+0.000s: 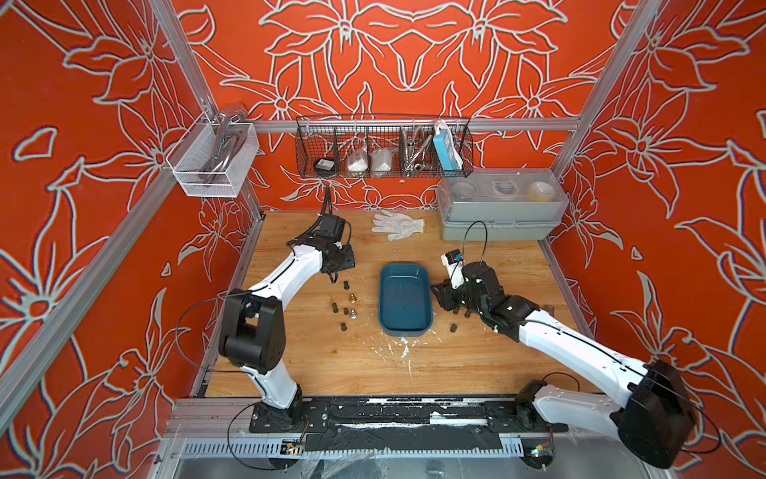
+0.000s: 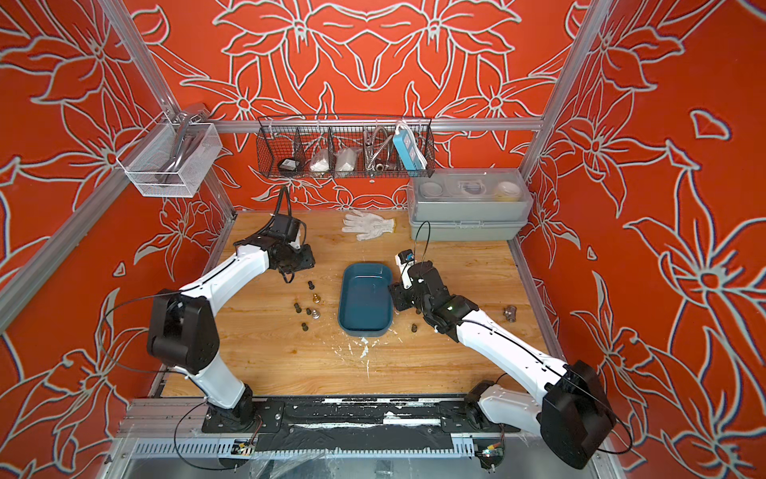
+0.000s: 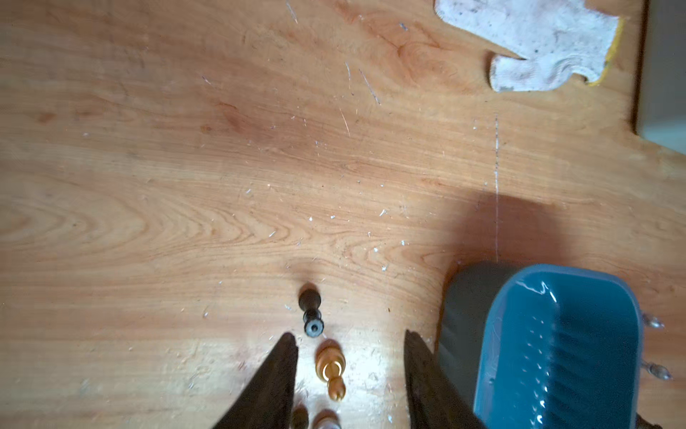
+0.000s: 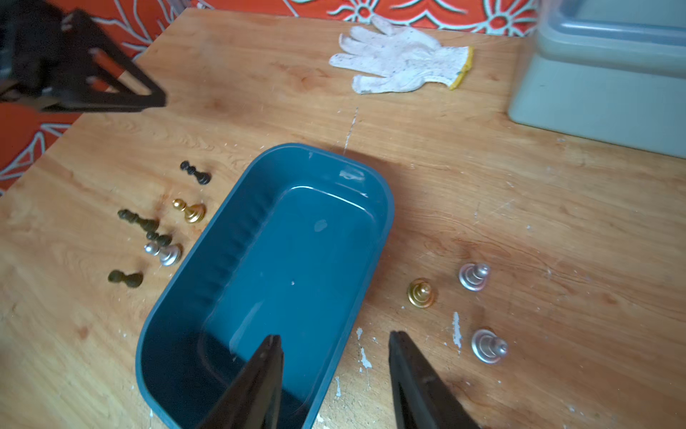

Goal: Put the chess pieces into the storage box
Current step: Pick up the chess piece at the center of the board.

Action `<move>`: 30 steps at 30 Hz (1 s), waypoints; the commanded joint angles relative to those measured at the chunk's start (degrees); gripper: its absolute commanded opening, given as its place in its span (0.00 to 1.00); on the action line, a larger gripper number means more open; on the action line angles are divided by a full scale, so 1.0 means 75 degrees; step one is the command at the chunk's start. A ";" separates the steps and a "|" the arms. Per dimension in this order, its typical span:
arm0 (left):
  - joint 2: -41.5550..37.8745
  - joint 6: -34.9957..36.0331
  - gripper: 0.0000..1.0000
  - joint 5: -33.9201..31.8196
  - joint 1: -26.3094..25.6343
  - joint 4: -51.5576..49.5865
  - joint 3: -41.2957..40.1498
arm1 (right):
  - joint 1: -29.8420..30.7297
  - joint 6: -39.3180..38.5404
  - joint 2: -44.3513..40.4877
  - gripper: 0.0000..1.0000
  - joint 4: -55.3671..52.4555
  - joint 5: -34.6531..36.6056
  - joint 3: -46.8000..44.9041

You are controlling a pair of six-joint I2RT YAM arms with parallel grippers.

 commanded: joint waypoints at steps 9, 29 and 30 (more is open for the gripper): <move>0.0986 0.0450 0.40 -0.0471 -0.0016 -0.0977 0.0547 | 0.0385 -0.0856 -0.0144 0.51 0.1517 -0.0252 -0.0766; 0.1954 0.0550 0.34 -0.1109 -0.0256 -0.1167 0.0955 | 0.0404 -0.0808 0.0070 0.51 0.1602 -0.0134 -0.0787; 0.1975 0.0556 0.33 -0.1139 -0.0265 -0.1185 0.0973 | 0.0404 -0.0804 0.0076 0.51 0.1603 -0.0148 -0.0791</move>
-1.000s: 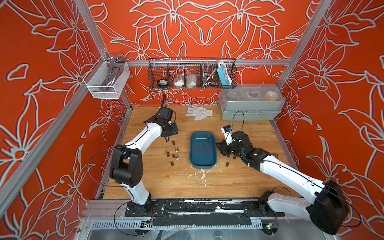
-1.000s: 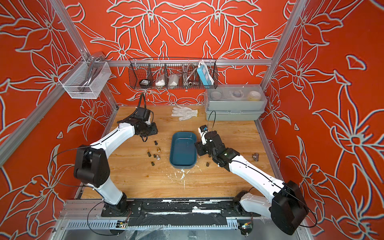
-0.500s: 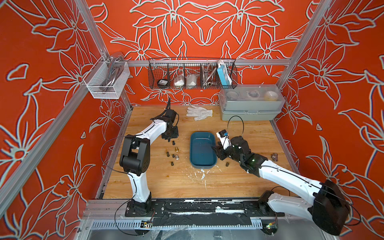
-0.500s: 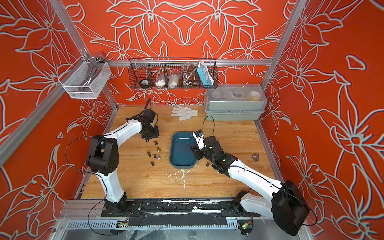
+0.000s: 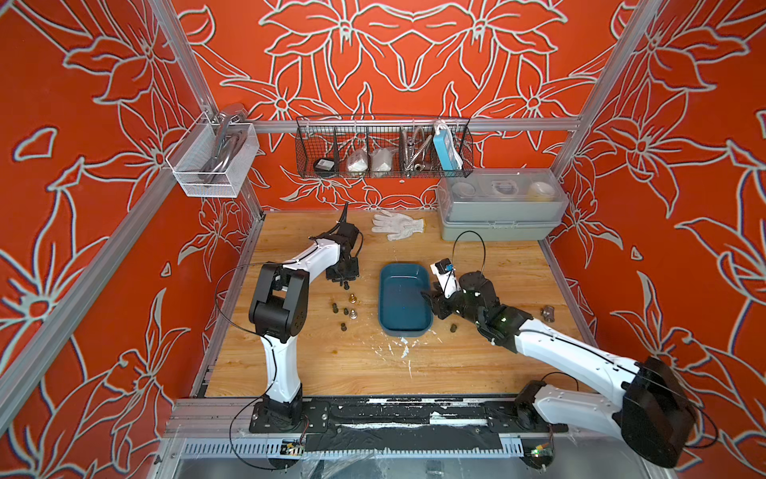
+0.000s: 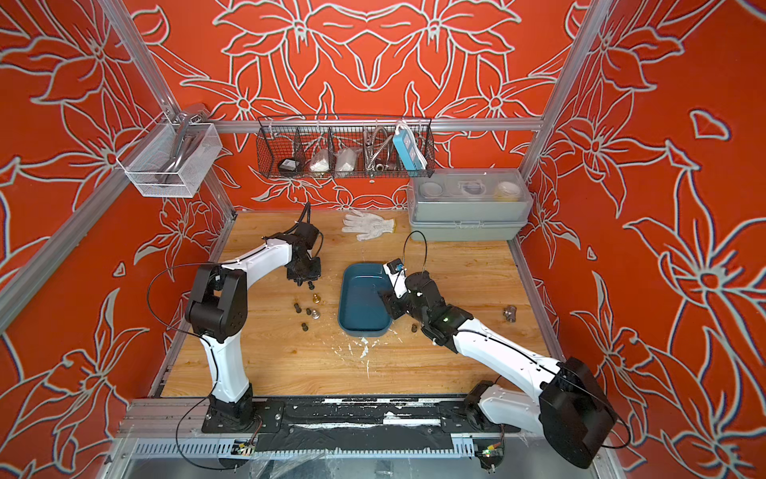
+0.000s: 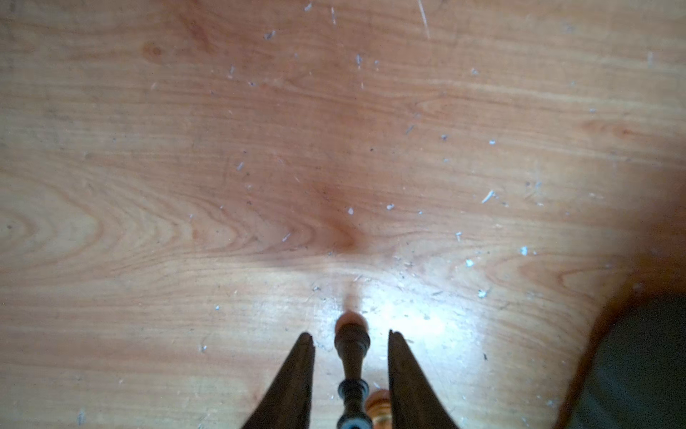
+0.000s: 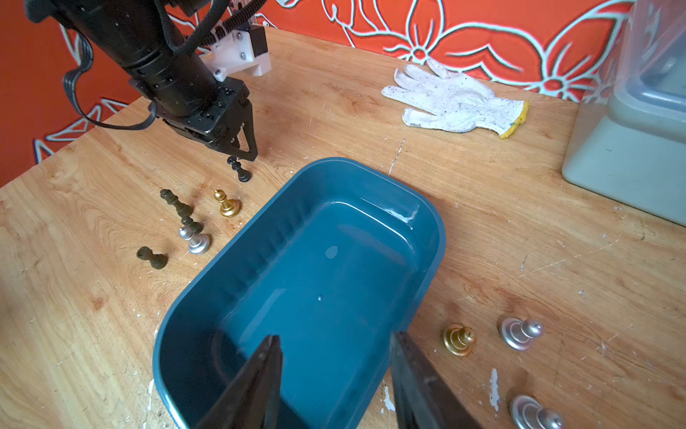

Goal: Put the chess pieces into the storage box
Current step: Pick up the chess piece at the center of the board.

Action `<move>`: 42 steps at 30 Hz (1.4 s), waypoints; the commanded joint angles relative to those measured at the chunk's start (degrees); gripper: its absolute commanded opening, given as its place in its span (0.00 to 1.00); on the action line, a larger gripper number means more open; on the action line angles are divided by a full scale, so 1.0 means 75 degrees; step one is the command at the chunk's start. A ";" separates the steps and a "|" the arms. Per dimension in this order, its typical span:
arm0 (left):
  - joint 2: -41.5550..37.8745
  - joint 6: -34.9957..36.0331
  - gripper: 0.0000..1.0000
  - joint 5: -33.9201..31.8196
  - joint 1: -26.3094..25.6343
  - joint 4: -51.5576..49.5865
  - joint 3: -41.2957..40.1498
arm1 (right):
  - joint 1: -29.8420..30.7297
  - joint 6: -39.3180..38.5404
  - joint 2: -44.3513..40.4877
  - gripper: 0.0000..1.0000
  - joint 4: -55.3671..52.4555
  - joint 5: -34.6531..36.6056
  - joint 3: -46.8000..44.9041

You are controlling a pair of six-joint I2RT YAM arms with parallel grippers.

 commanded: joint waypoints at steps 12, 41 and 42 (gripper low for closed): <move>0.0369 0.0109 0.27 -0.0205 -0.0127 -0.0180 0.0257 | 0.0060 -0.0006 0.0106 0.51 0.0166 0.0075 -0.0093; 0.0253 0.0106 0.26 -0.0369 -0.0210 -0.0155 0.0037 | 0.0060 0.0048 0.0153 0.52 0.0183 0.0136 -0.0104; 0.0242 0.0105 0.25 -0.0369 -0.0219 -0.0165 0.0039 | 0.0060 0.0048 0.0160 0.52 0.0183 0.0134 -0.0105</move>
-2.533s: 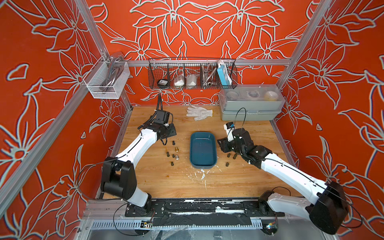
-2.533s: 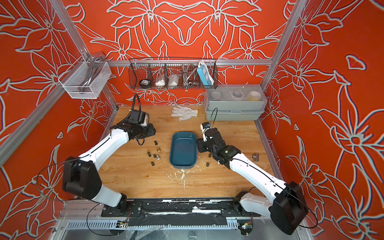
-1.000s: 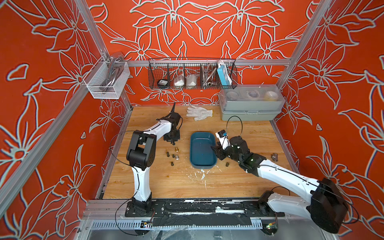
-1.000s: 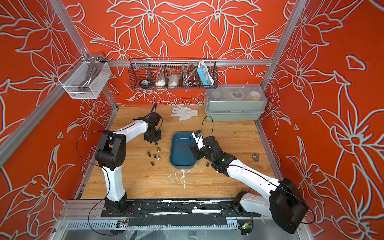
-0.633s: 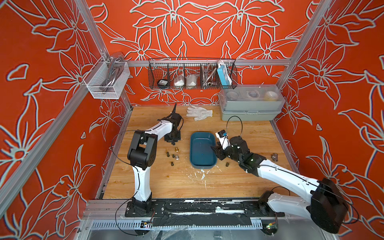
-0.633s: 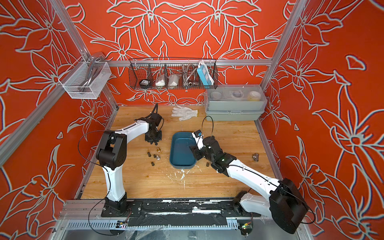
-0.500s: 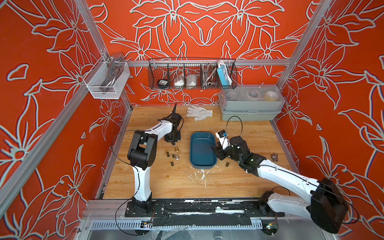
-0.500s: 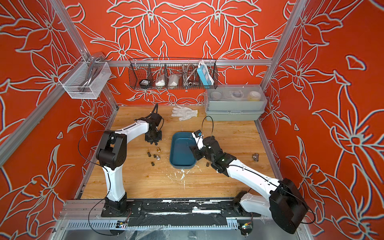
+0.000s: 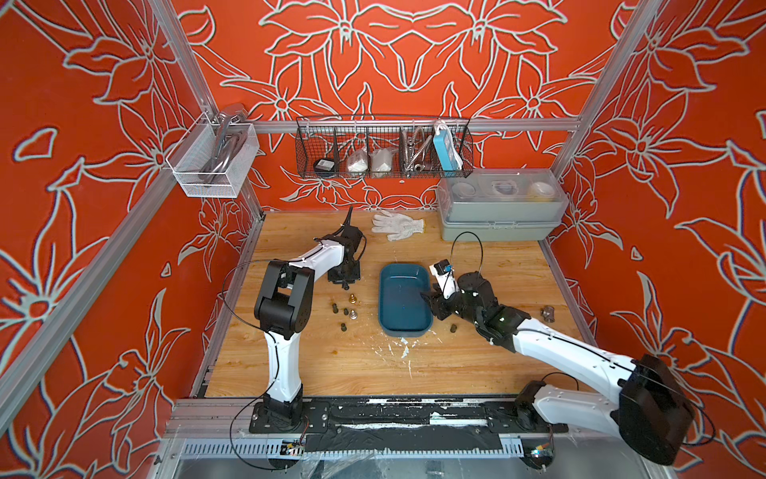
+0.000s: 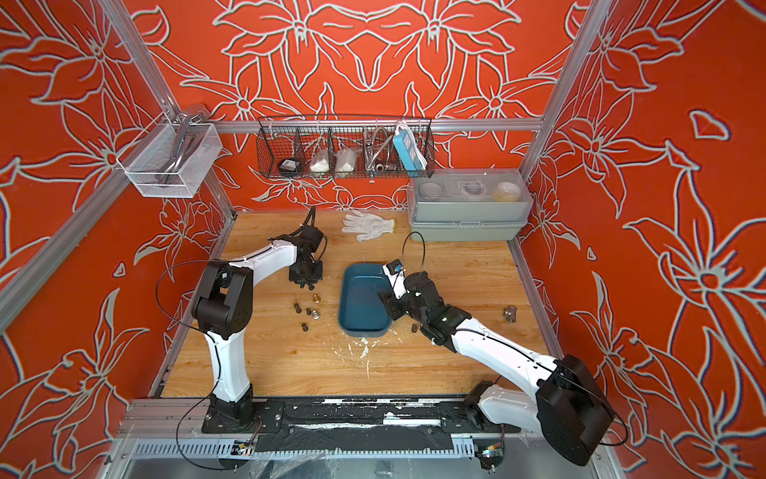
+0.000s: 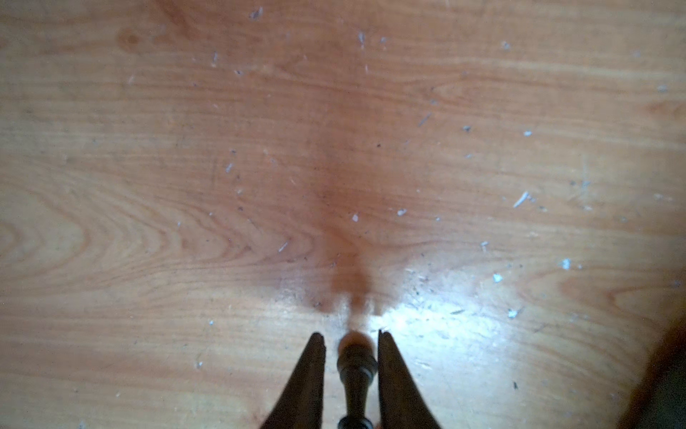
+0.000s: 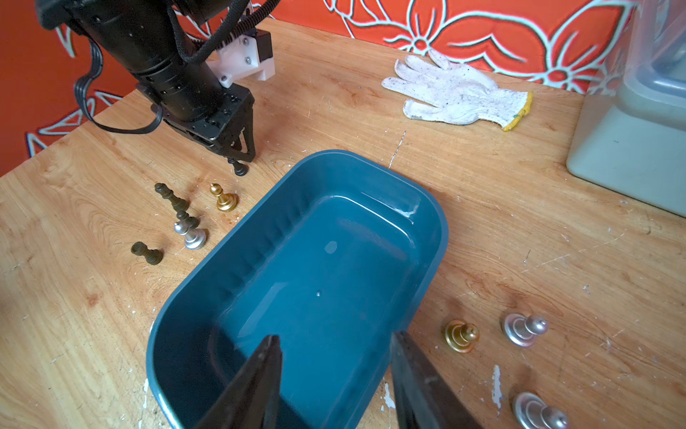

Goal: Put the chess pieces into the storage box
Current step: Pick up the chess piece at the center of the board.

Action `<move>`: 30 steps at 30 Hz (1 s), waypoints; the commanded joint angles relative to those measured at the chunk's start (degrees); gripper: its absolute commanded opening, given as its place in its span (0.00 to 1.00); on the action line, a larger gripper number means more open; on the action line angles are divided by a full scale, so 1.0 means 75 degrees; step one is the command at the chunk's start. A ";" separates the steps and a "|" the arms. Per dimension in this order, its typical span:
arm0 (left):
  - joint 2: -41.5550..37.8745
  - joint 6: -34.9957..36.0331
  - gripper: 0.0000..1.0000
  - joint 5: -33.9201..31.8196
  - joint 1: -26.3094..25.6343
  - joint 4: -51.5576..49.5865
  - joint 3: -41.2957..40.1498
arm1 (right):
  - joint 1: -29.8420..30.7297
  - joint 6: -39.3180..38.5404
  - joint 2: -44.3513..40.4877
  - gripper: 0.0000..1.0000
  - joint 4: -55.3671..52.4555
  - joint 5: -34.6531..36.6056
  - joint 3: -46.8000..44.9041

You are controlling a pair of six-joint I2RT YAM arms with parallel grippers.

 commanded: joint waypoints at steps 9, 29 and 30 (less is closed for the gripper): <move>-0.0100 -0.0025 0.19 -0.0112 -0.0132 -0.0151 -0.0088 | 0.0059 0.0068 0.0082 0.52 0.0172 0.0138 -0.0092; -0.0227 -0.0041 0.19 -0.0241 -0.0129 -0.0111 -0.0241 | 0.0058 0.0061 0.0214 0.52 0.0154 0.0205 -0.0057; -0.0218 -0.0036 0.19 -0.0248 -0.0132 -0.0104 -0.0241 | 0.0058 0.0059 0.0219 0.52 0.0149 0.0219 -0.0055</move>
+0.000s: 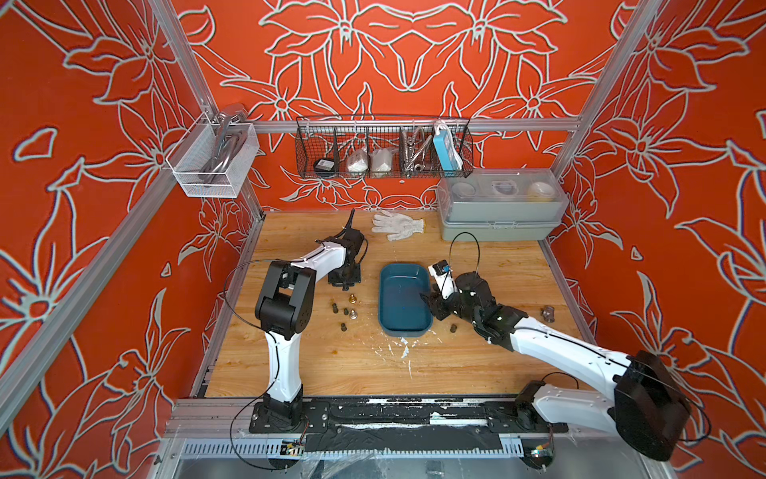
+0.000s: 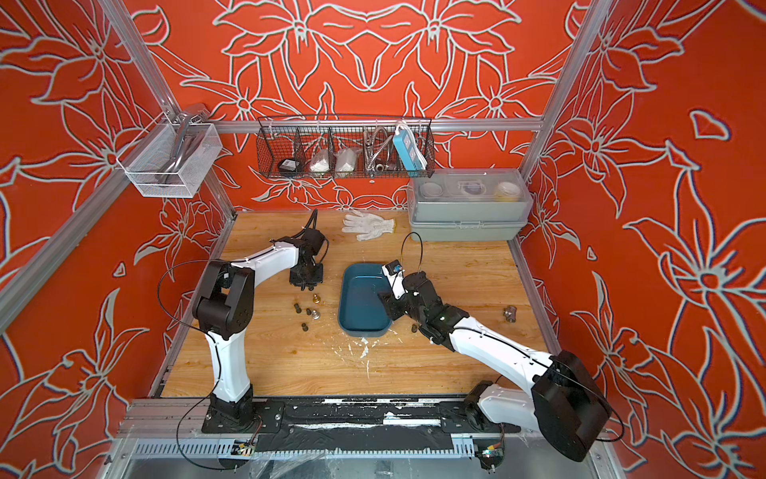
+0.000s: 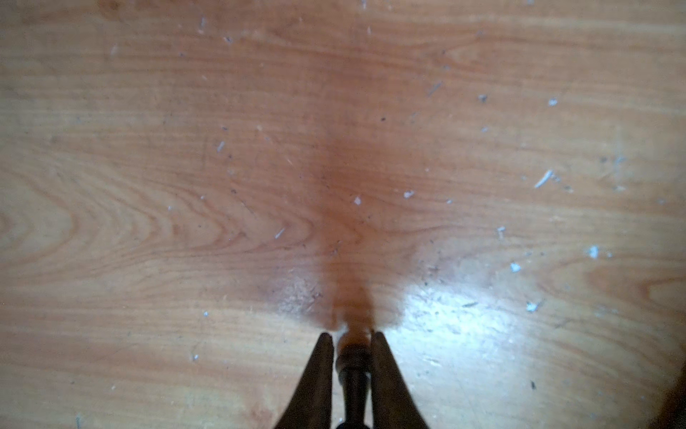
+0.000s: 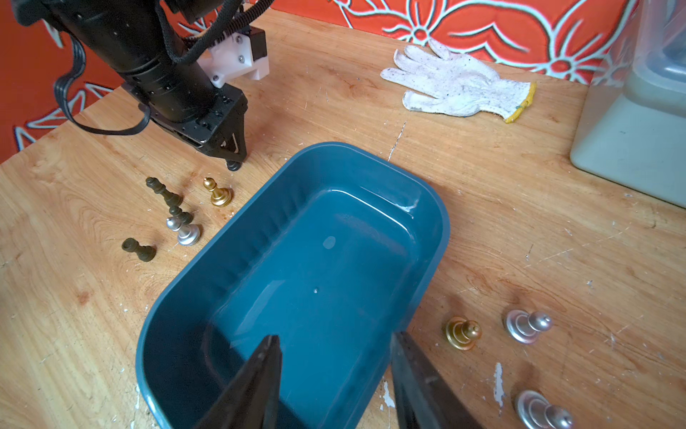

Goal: Put the chess pieces into the storage box
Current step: Pick up the chess piece at the center of the board.

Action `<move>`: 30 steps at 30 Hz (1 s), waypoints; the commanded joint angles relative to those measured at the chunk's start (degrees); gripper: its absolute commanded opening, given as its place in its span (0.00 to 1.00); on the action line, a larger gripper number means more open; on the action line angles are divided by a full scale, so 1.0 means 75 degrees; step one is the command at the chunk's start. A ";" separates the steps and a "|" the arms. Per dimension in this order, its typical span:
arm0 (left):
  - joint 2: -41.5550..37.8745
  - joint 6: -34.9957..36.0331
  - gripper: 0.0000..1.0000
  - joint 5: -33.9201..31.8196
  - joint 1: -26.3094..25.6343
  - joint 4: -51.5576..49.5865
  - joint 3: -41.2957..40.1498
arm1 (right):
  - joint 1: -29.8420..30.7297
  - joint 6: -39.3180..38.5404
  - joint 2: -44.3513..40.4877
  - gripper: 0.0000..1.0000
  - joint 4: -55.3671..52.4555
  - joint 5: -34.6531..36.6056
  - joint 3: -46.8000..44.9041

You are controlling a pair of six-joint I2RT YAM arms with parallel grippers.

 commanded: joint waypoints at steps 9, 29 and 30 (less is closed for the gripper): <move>-0.0232 0.0023 0.20 -0.0104 -0.0042 -0.0130 0.0032 | 0.0060 0.0058 0.0072 0.52 0.0108 0.0105 -0.0045; -0.0636 0.0041 0.15 -0.0297 -0.0206 -0.0224 -0.0048 | 0.0060 0.0051 0.0062 0.52 0.0108 0.0166 -0.0057; -0.0747 0.0047 0.15 -0.0303 -0.0226 -0.0256 -0.0031 | 0.0059 0.0073 0.0062 0.52 0.0108 0.0199 -0.0057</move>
